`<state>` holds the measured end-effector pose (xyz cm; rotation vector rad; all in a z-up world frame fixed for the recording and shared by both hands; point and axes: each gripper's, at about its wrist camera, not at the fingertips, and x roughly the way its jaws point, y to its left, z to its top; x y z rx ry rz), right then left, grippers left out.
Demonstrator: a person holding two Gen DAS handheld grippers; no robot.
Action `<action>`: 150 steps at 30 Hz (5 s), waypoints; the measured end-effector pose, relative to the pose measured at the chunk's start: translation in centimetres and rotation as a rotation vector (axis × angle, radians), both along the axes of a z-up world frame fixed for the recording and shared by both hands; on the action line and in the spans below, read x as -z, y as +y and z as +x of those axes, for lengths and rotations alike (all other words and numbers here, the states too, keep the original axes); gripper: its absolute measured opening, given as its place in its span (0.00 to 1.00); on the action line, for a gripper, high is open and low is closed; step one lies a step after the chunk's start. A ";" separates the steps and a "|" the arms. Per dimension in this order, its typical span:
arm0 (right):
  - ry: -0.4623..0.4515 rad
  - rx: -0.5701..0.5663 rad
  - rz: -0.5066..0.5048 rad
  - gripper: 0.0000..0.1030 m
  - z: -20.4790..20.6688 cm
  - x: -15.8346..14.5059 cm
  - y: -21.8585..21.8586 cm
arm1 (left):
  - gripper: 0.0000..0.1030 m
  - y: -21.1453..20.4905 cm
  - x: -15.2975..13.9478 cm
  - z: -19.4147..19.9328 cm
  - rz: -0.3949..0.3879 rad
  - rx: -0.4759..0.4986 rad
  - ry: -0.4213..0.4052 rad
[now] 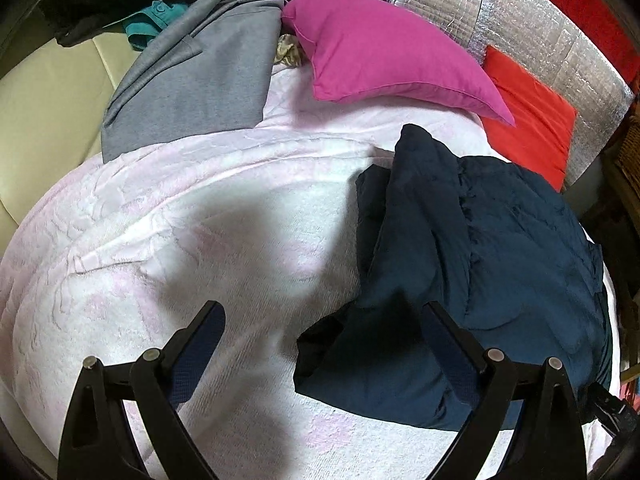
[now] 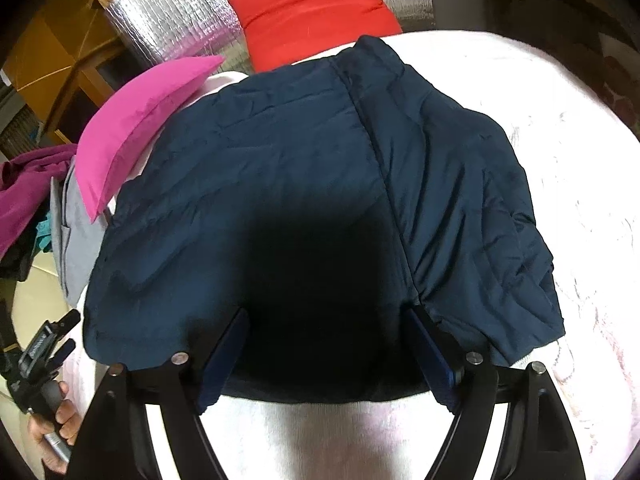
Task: Fold large clothes
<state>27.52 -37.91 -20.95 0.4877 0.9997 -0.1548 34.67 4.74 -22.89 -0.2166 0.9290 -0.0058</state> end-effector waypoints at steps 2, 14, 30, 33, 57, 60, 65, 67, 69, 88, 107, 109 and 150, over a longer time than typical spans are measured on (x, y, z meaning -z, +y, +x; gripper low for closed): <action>0.003 0.000 0.027 0.81 -0.5 -0.4 -0.4 | 0.96 0.0 -0.1 0.0 0.005 0.006 -0.005; -0.164 0.064 0.063 0.82 -4.0 -4.7 -6.9 | 0.96 -0.1 -0.1 0.9 -0.138 0.074 -0.002; -0.263 0.265 0.384 0.85 -5.5 0.0 -17.5 | 0.96 -1.7 2.3 3.0 -0.349 0.115 0.101; -0.241 0.240 0.412 0.85 -3.9 1.3 -17.4 | 0.96 -2.0 2.8 3.3 -0.364 0.132 0.123; -0.139 0.015 0.172 0.58 5.1 2.4 -8.5 | 0.79 -0.2 4.7 3.0 -0.469 0.082 0.154; -0.162 0.009 0.118 0.50 4.7 0.8 -7.5 | 0.79 -0.2 4.8 3.0 -0.457 0.078 0.160; -0.144 0.011 0.132 0.50 4.0 1.8 -7.6 | 0.82 0.4 5.0 3.1 -0.476 0.064 0.175; -0.133 0.046 0.184 0.57 4.0 2.3 -8.1 | 0.82 0.1 4.9 2.9 -0.447 0.083 0.167; -0.099 0.081 0.215 0.67 4.3 2.8 -8.6 | 0.82 0.0 4.7 2.8 -0.440 0.087 0.161; -0.162 0.057 0.048 0.43 3.0 0.9 -5.8 | 0.29 1.1 3.5 1.5 -0.469 0.102 0.096; -0.185 0.056 0.017 0.33 -3.9 -1.9 -4.8 | 0.15 2.3 2.4 -3.3 -0.555 0.141 0.190; -0.173 0.043 0.021 0.33 -4.8 -2.0 -4.5 | 0.15 2.5 2.4 -4.2 -0.556 0.137 0.193; -0.066 0.048 0.042 0.33 -9.3 2.7 0.2 | 0.78 -4.5 3.7 -10.1 0.308 0.136 0.131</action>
